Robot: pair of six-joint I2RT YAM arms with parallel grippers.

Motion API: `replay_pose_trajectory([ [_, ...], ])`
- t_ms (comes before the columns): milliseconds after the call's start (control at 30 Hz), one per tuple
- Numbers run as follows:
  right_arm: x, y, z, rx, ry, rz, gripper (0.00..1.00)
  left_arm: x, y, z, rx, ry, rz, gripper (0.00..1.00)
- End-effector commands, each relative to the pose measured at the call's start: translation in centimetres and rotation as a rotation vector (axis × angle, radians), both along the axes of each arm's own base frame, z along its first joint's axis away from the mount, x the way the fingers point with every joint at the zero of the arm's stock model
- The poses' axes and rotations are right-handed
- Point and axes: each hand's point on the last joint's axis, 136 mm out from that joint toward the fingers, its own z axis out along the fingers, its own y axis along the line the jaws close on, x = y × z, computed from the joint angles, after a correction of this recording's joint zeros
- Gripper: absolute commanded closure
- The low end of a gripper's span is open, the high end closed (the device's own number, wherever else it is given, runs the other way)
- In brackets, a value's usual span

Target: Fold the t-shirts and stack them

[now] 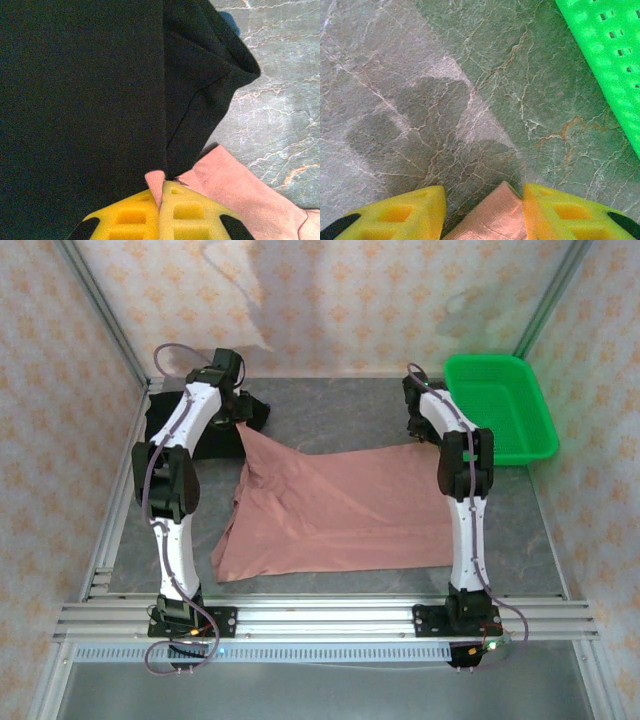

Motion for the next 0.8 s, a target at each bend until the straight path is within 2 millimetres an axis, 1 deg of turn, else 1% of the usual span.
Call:
replay_pose_trajectory([
  [0,-2.0,-1.7,-2.6,-0.067,0.124,-0.017,0.57,-0.3,0.7,2.6,0.009,-0.054,-0.002,1.0],
  [67,-2.3,-1.6,-2.7,-0.064,0.136,-0.013,0.65,-0.4,0.7,3.0,0.007,-0.061,0.0,1.0],
  [133,-2.8,-1.6,-3.0,-0.061,0.154,-0.013,0.75,-0.4,0.6,3.3,0.0,-0.066,-0.004,1.0],
  [167,-3.1,-1.7,-3.0,-0.064,0.163,-0.021,0.77,-0.5,0.6,3.3,-0.002,-0.066,-0.002,1.0],
  [233,-3.4,-1.7,-2.7,-0.063,0.158,-0.028,0.77,-0.5,0.5,3.3,-0.009,-0.069,0.0,1.0],
  [267,-3.5,-1.7,-2.7,-0.063,0.158,-0.028,0.81,-0.5,0.5,3.3,-0.01,-0.069,0.001,1.0],
  [367,-3.8,-1.8,-2.5,-0.066,0.154,-0.039,0.97,-0.7,0.5,3.3,-0.007,-0.069,0.004,1.0],
  [400,-3.7,-1.8,-2.5,-0.063,0.151,-0.043,1.0,-0.7,0.5,3.2,-0.007,-0.069,0.004,1.0],
  [500,-3.6,-1.7,-2.5,-0.056,0.149,-0.061,1.0,-0.8,0.5,3.4,-0.008,-0.069,0.003,1.0],
  [567,-3.3,-1.8,-1.7,-0.059,0.125,-0.068,1.0,-0.7,0.5,3.8,-0.009,-0.076,0.001,1.0],
  [667,-2.6,-2.5,0.7,-0.083,0.049,-0.081,1.0,-0.7,0.4,4.8,-0.01,-0.095,-0.004,1.0],
  [733,-2.1,-2.7,2.9,-0.087,-0.015,-0.085,1.0,-0.5,0.4,5.6,-0.012,-0.11,-0.006,1.0],
  [767,-2.0,-2.9,3.7,-0.091,-0.035,-0.087,1.0,-0.5,0.4,5.8,-0.01,-0.112,-0.008,1.0],
])
